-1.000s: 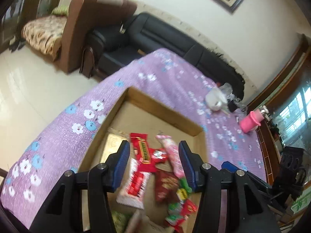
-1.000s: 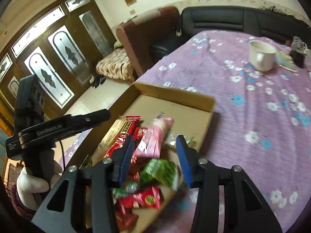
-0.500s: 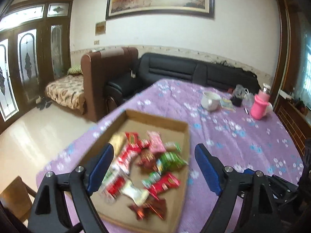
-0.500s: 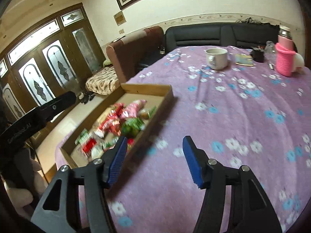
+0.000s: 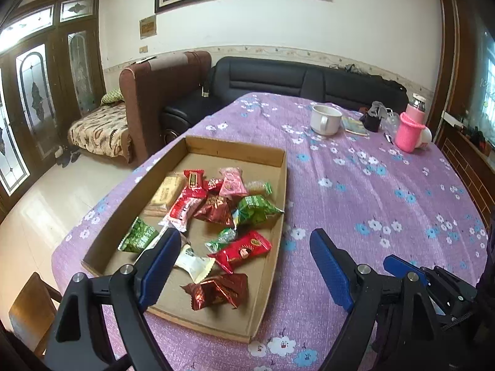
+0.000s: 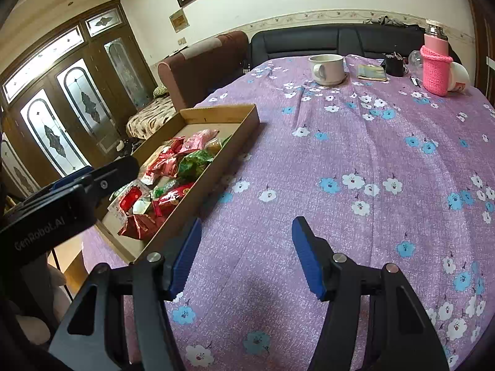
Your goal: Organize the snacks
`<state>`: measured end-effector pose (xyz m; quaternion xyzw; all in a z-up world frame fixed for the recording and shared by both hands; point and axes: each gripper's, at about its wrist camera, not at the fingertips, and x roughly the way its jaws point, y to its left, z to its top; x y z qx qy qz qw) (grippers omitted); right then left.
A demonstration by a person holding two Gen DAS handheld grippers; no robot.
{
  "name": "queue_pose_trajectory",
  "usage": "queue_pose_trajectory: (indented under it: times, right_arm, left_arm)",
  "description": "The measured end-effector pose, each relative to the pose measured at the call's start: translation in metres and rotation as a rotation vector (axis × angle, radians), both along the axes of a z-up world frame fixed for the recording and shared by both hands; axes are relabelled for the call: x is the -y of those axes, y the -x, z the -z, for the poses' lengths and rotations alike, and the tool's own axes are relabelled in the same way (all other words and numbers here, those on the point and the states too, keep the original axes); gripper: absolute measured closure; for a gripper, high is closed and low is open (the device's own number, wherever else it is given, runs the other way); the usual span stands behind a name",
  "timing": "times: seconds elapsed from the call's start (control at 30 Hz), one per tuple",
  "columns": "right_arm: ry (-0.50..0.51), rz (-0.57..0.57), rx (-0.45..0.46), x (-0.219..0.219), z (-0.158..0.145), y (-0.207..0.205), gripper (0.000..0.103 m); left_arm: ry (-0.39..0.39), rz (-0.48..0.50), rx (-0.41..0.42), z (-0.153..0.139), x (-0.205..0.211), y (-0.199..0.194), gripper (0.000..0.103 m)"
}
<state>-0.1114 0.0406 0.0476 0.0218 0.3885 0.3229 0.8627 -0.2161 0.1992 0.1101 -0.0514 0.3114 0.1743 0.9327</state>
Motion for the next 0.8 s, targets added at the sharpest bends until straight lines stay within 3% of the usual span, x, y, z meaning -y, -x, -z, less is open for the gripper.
queue_pose_trajectory:
  times: [0.43,0.6,0.7,0.8]
  right_arm:
    - [0.041,-0.018,-0.013,-0.015,0.006,0.005,0.040]
    - [0.051,-0.024,-0.014,-0.020,0.008,0.006,0.039]
    - [0.053,-0.027,-0.015,-0.021,0.008,0.008,0.039]
    - [0.052,-0.033,-0.009,-0.023,0.007,0.011,0.039]
  left_arm:
    - [0.027,0.000,-0.040,0.013,-0.005,-0.001,0.018]
    - [-0.004,-0.021,-0.020,0.010,-0.007,0.002,0.018]
    - [-0.047,-0.052,0.043,0.001,-0.006,0.011,0.018]
    - [-0.124,-0.106,0.174,-0.016,0.001,0.032,0.018]
